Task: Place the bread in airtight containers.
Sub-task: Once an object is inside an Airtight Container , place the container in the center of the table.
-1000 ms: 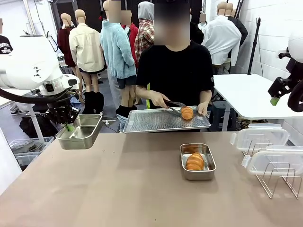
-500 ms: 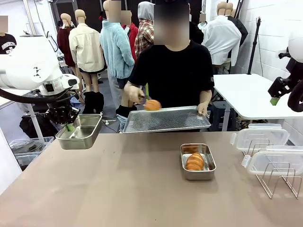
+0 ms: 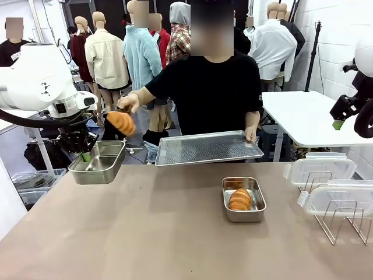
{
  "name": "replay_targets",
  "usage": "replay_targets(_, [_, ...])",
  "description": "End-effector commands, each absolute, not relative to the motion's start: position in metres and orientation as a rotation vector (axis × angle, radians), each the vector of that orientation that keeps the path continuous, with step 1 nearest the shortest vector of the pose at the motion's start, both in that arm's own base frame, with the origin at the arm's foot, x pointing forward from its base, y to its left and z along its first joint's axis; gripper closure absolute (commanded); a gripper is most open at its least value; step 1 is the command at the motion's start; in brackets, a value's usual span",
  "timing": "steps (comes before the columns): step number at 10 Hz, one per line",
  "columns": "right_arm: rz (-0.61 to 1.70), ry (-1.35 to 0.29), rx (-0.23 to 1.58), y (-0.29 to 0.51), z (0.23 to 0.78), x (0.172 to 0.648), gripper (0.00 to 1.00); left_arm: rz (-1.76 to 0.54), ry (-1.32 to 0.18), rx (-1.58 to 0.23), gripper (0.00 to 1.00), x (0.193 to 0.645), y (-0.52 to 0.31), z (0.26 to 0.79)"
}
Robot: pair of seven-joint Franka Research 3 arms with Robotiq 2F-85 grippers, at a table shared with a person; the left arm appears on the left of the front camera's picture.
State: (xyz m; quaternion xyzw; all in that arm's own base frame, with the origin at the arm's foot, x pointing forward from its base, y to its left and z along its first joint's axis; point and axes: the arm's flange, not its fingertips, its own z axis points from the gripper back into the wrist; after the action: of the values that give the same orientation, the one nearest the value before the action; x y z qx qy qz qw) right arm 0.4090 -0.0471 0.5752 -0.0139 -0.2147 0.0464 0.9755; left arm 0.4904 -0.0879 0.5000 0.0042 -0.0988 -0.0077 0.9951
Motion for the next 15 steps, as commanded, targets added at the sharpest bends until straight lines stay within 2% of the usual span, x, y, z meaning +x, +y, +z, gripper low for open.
replay_targets(1, [0.079, -0.431, -0.039, -0.0462, 0.5758, 0.4123, 0.00, -0.028, -0.219, 0.009, 1.00, 0.4902, -0.0859, 0.5018])
replay_targets(15, [0.079, -0.431, -0.039, -0.0462, 0.5758, 0.4123, 0.00, -0.028, -0.219, 0.009, 1.00, 0.4902, -0.0859, 0.5018])
